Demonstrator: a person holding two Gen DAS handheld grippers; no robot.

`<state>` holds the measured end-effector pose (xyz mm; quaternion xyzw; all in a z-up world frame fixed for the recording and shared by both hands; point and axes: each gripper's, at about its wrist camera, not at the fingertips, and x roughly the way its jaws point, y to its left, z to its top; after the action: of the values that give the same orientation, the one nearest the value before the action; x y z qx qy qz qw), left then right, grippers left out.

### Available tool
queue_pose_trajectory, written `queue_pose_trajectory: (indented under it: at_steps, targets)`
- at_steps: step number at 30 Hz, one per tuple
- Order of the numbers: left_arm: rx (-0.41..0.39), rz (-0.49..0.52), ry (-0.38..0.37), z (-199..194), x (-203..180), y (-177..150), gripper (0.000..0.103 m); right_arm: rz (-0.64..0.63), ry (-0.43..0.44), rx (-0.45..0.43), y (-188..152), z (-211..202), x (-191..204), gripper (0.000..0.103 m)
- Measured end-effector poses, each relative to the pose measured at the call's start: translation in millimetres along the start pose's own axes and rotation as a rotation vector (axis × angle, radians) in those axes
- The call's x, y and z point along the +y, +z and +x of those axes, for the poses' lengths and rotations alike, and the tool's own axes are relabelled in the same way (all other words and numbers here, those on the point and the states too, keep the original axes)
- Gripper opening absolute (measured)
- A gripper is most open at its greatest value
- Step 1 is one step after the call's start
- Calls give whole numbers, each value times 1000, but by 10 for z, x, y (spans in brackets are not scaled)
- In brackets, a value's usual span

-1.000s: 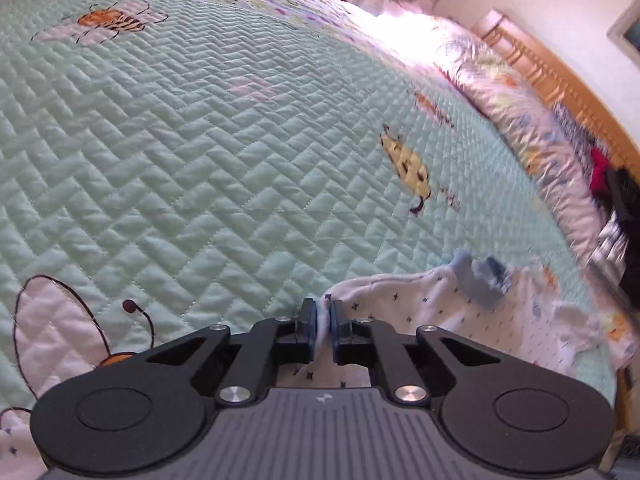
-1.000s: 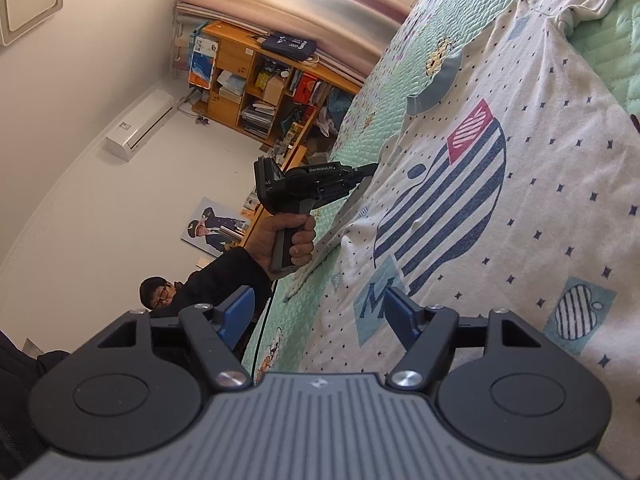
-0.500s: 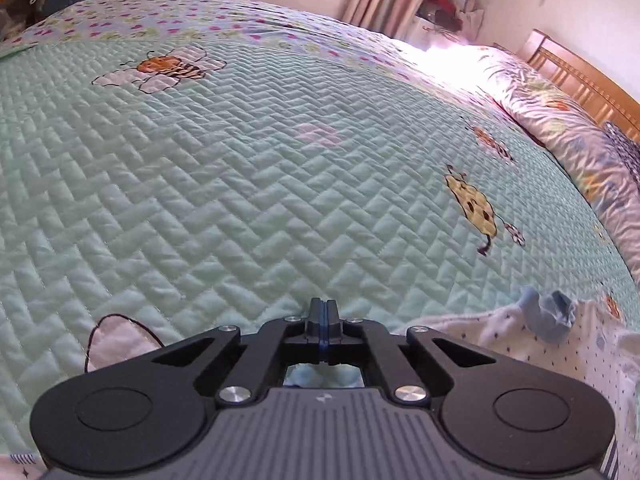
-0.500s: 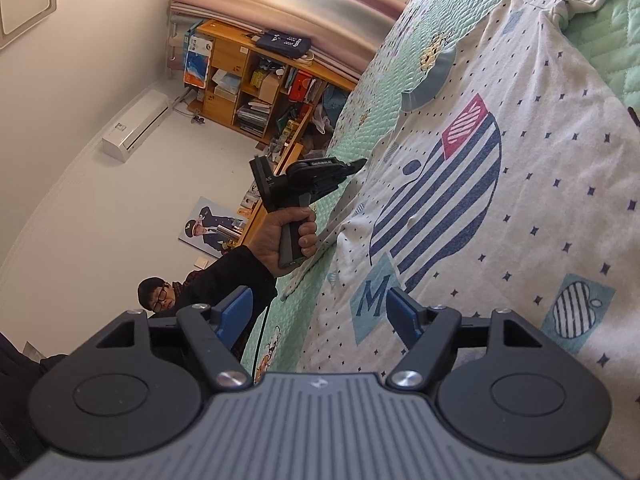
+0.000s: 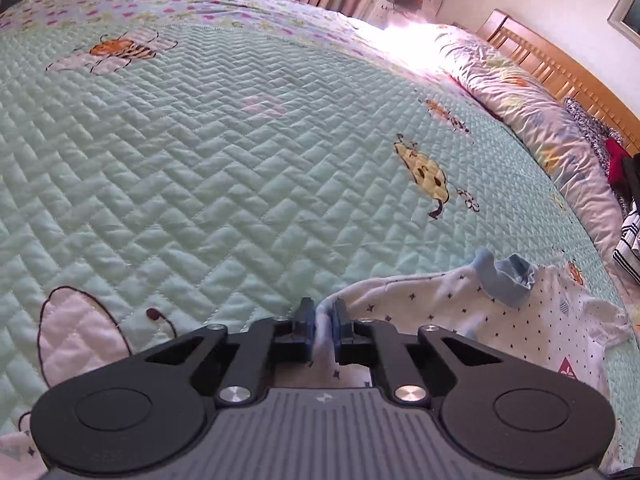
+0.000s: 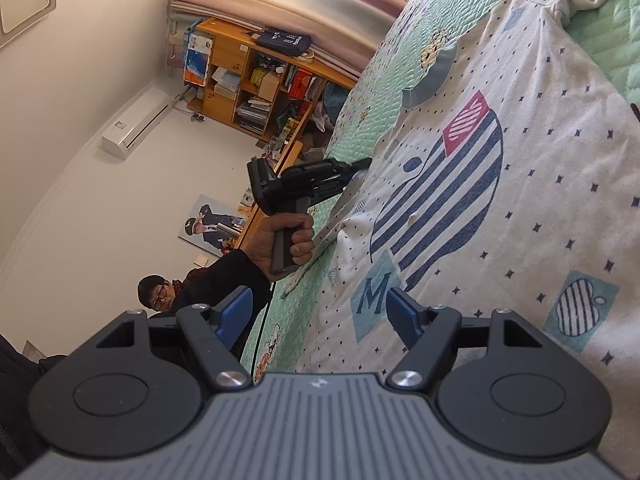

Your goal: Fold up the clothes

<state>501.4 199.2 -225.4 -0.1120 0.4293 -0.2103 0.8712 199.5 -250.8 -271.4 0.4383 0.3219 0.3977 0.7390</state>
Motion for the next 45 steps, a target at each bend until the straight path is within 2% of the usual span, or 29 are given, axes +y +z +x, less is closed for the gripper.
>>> queue_pose_trajectory:
  at_steps: [9, 12, 16, 21, 23, 24, 25, 28, 30, 32, 33, 36, 38, 39, 42, 43, 45]
  targets:
    - [-66, 100, 96, 28, -158, -9, 1, 7, -12, 7, 5, 14, -8, 75]
    - [-98, 109, 125, 10, -166, 89, 1, 9, -13, 6, -3, 12, -9, 75]
    - [-74, 146, 143, 142, -234, 211, 1, 5, -17, 10, -6, 14, -9, 75]
    - [-79, 84, 124, 139, -105, 201, 4, 6, -13, 10, -10, 8, -6, 75]
    - [-91, 106, 172, 85, -83, 242, 9, 6, -11, 10, -7, 11, -5, 75]
    - [-98, 114, 190, 51, -63, 264, 16, 6, -11, 10, -6, 12, -4, 75]
    - [-106, 108, 194, -3, -23, 283, 19, 6, -10, 11, -5, 13, -3, 75]
    - [-141, 62, 187, -255, 128, 287, 19, 7, -7, 11, -1, 16, 0, 75]
    - [-195, 11, 161, -569, 224, 155, 22, 7, -6, 11, 1, 19, 1, 75]
    - [-258, -53, 131, -929, 329, -26, 31, 4, 1, 11, 4, 18, 6, 75]
    - [-293, -101, 118, -1125, 397, -150, 39, 2, 5, 12, 2, 17, 12, 75]
    - [-441, -330, 90, -1750, 679, -711, 53, -8, 14, 15, -10, 18, 36, 75]
    - [-556, -521, 67, -2113, 887, -1200, 60, -15, 17, 19, -19, 25, 54, 75]
    - [-597, -612, 54, -2223, 969, -1443, 64, -18, 18, 21, -24, 30, 59, 75]
    - [-683, -822, 38, -2394, 1106, -2040, 67, -20, 16, 29, -48, 45, 70, 75]
    - [-705, -881, 29, -2393, 1129, -2175, 74, -22, 14, 31, -55, 50, 73, 75]
    - [-721, -1000, -11, -2313, 1180, -2363, 75, -25, 7, 36, -66, 62, 76, 75]
